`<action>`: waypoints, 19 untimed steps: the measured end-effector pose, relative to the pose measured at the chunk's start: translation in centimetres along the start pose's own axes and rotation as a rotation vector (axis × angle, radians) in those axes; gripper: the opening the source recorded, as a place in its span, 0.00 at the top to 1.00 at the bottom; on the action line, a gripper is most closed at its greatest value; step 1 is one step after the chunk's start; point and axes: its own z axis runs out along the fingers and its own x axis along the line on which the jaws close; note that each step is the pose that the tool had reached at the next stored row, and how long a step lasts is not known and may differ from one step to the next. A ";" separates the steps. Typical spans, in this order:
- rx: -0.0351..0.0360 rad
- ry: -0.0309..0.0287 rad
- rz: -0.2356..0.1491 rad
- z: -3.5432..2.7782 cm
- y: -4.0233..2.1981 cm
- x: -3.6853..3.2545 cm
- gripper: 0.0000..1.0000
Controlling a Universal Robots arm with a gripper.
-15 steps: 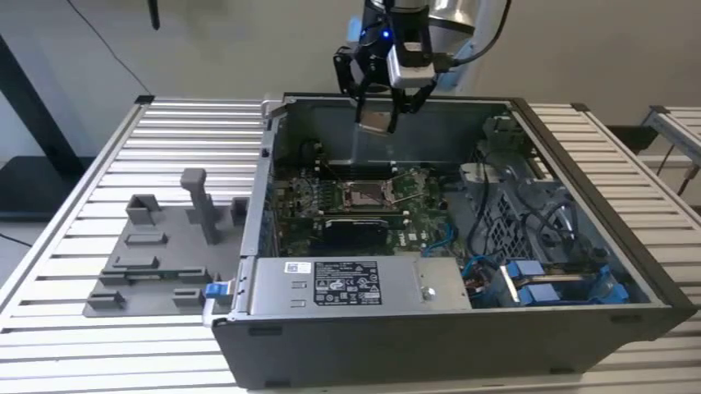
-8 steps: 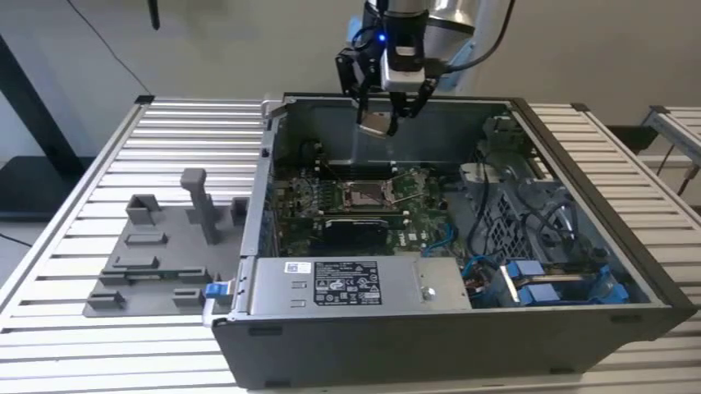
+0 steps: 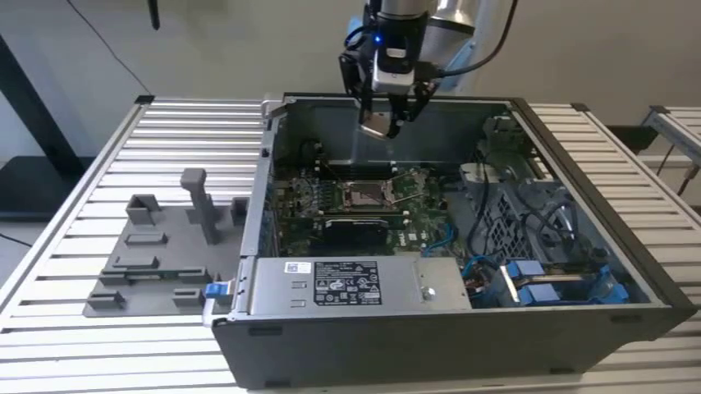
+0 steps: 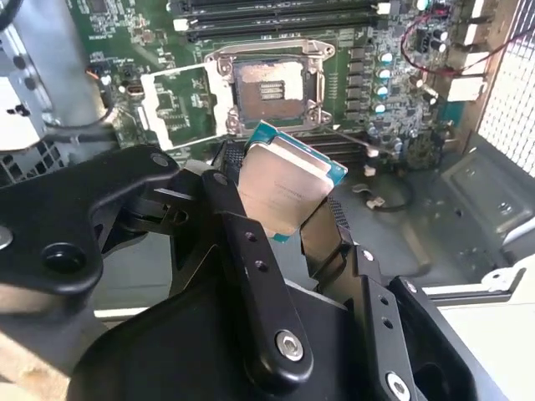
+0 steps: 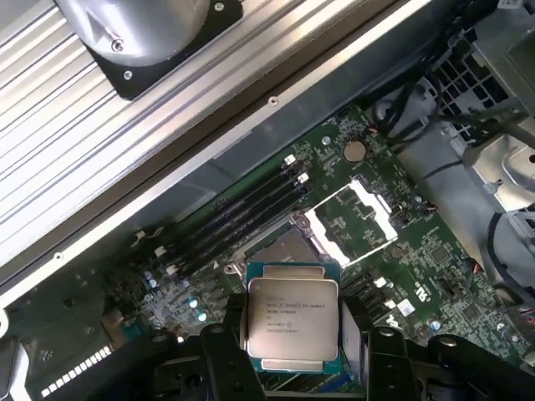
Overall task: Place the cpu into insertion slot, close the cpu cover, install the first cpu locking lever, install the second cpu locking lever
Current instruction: 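Place the cpu into insertion slot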
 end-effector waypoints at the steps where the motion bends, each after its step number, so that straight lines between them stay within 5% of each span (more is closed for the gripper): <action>1: -0.0011 -0.0019 0.018 0.13 -0.01 -0.01 0.46; 11: -0.0092 -0.0178 0.195 1.27 -0.13 -0.08 0.46; 19: -0.0102 -0.0251 0.331 2.07 -0.21 -0.12 0.46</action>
